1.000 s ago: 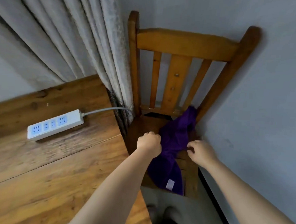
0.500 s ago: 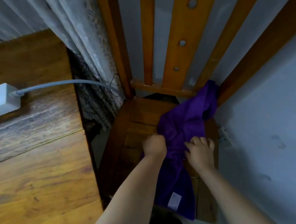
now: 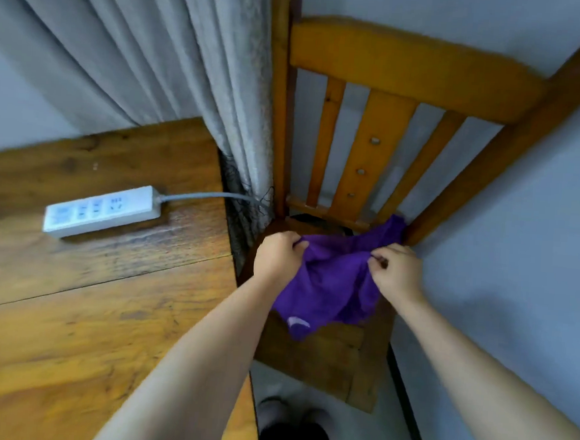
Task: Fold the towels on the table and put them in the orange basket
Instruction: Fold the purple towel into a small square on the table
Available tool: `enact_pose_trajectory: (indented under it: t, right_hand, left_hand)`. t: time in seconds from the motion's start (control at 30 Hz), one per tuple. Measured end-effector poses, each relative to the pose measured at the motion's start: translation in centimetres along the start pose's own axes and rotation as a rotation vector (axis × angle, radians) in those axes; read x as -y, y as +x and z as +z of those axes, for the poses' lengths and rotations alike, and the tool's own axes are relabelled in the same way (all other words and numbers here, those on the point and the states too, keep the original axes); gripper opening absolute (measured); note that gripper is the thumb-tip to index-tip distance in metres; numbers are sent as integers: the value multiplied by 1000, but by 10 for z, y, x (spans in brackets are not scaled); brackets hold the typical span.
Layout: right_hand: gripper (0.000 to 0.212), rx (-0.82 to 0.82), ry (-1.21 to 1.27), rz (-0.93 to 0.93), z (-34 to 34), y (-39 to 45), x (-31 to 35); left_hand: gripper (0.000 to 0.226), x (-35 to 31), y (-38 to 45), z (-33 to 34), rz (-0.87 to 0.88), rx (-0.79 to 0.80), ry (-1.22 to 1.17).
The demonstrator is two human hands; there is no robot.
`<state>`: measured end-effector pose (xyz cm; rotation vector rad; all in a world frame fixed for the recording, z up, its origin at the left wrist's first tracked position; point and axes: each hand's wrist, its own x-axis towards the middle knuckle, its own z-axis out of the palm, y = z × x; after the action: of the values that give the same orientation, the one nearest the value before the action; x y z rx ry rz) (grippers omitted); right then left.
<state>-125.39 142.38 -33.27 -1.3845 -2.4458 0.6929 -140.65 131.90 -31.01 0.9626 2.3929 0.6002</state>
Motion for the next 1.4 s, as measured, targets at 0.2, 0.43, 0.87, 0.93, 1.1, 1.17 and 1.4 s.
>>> enact_pose_trajectory:
  t: [0.2,0.43,0.87,0.93,1.1,1.17,1.4]
  right_hand:
    - [16,-129,171,-200,-87,9,133]
    - [13,-255,391,-472,-144,-27,303]
    - [19,-131,522,-507,-91,-142,524]
    - [20,-98,479,-498,-81,-149,545]
    - [20,-157,553,-512,-64,-165,581]
    - [19,-142,494,-582,-53,-173,579]
    - [29,399,-44,-779,35,-203,502]
  left_hand:
    - [25,-29,-47,-130,48,-329,-158]
    - [24,7,-120,-285,-3,-785,-278]
    - [24,185,-260,-450,-78,-884,-259]
    - [24,202,-265,-461,-92,-852,-293]
    - [23,245,-276,-484,-69,-928,-385]
    - [23,262,-279,-482,-74,-913,-341]
    - [24,346,-287,-388,-431,-545,-232]
